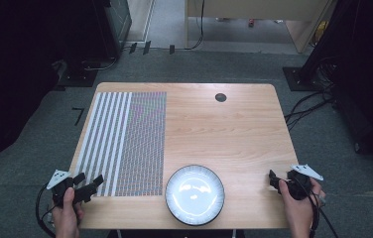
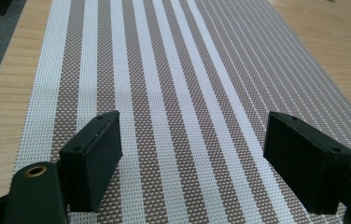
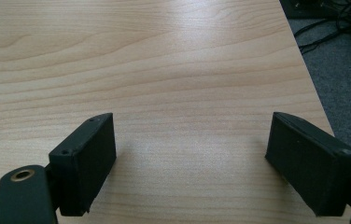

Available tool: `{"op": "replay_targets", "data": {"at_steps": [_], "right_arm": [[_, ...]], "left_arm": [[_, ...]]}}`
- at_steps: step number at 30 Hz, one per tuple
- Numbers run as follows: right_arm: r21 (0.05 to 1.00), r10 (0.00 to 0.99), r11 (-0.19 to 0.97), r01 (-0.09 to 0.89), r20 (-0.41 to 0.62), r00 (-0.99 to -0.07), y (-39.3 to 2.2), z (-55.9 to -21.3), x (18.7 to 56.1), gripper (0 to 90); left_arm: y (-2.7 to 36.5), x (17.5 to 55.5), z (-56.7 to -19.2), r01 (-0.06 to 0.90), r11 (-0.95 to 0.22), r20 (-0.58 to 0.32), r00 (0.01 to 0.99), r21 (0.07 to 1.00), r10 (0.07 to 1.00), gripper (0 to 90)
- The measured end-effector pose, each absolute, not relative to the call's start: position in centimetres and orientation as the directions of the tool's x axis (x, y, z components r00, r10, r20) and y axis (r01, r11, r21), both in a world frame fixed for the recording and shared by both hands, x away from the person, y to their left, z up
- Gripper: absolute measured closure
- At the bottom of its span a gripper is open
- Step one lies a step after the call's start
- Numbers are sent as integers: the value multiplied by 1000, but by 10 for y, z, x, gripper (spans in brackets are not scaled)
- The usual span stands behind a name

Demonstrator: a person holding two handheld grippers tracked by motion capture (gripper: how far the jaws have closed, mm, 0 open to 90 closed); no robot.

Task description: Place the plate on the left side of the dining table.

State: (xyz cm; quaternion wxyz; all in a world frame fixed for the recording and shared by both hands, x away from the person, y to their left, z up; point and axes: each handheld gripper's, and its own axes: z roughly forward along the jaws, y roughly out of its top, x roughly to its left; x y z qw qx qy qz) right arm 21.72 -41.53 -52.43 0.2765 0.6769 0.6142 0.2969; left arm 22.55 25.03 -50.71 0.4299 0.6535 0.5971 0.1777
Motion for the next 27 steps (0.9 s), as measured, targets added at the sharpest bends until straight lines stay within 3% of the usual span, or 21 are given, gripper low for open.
{"op": "replay_targets", "data": {"at_steps": [11,18,27], "right_arm": [[740,995,-97,666,67,70,-416,-524,217,158],[739,995,-94,668,42,94,-414,-524,215,212],[762,988,-157,629,110,113,-413,-512,207,238]], "left_arm": [[249,225,-506,621,87,-273,212,779,938,192],[249,224,-504,607,97,-277,209,788,938,193],[244,222,-498,595,97,-280,224,798,934,193]]}}
